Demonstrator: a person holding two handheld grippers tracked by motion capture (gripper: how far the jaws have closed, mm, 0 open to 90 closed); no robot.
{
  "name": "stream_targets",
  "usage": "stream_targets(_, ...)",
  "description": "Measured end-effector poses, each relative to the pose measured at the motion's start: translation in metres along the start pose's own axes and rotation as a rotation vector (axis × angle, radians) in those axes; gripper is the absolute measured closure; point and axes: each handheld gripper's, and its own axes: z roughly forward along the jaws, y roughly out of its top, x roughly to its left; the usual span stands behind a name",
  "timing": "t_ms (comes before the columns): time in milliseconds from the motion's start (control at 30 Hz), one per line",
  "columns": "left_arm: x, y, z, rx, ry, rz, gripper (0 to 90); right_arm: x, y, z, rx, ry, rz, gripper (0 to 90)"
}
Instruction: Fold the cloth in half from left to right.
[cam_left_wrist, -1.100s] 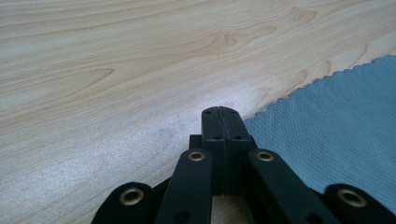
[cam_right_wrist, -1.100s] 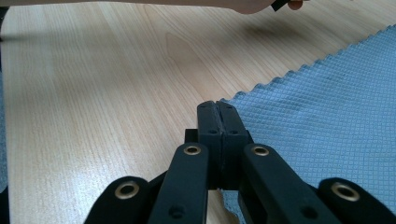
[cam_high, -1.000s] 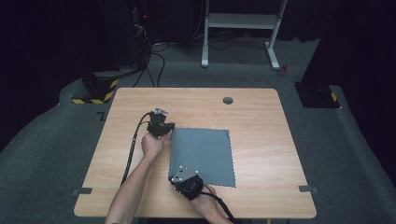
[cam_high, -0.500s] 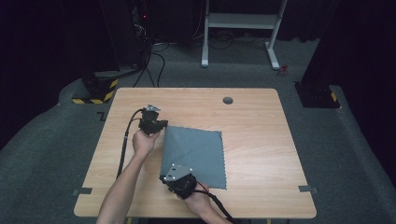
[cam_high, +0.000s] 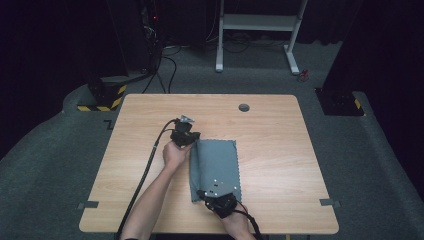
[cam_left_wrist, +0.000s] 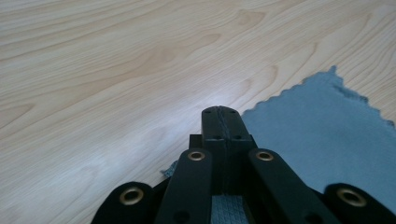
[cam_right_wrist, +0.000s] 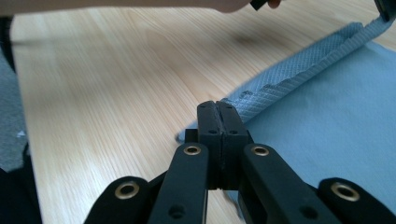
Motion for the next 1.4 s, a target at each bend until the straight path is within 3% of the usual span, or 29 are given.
stream_targets(233,-0.01,0.004,0.012,0.006,-0.008,0.001,90.0,-0.011,-0.018,-0.012,-0.013,-0.03,0.062,90.0)
stream_targets(400,-0.018,0.012,0.017,0.006,-0.017,0.027,90.0,-0.019,-0.026,-0.022,-0.012,-0.053,0.092,90.0)
stream_targets(600,-0.031,0.02,0.023,-0.011,-0.036,0.054,90.0,-0.024,-0.033,-0.03,-0.004,-0.073,0.103,90.0)
stream_targets(933,-0.046,0.024,0.038,0.01,-0.057,0.065,90.0,-0.029,-0.044,-0.042,-0.013,-0.098,0.136,90.0)
stream_targets(1133,-0.058,0.03,0.043,0.018,-0.056,0.105,90.0,-0.03,-0.052,-0.047,-0.012,-0.111,0.156,90.0)
stream_targets(1267,-0.064,0.032,0.049,0.018,-0.062,0.103,90.0,-0.033,-0.056,-0.05,-0.013,-0.122,0.163,90.0)
stream_targets(1400,-0.073,0.035,0.058,0.033,-0.063,0.128,90.0,-0.036,-0.062,-0.055,-0.008,-0.137,0.185,90.0)
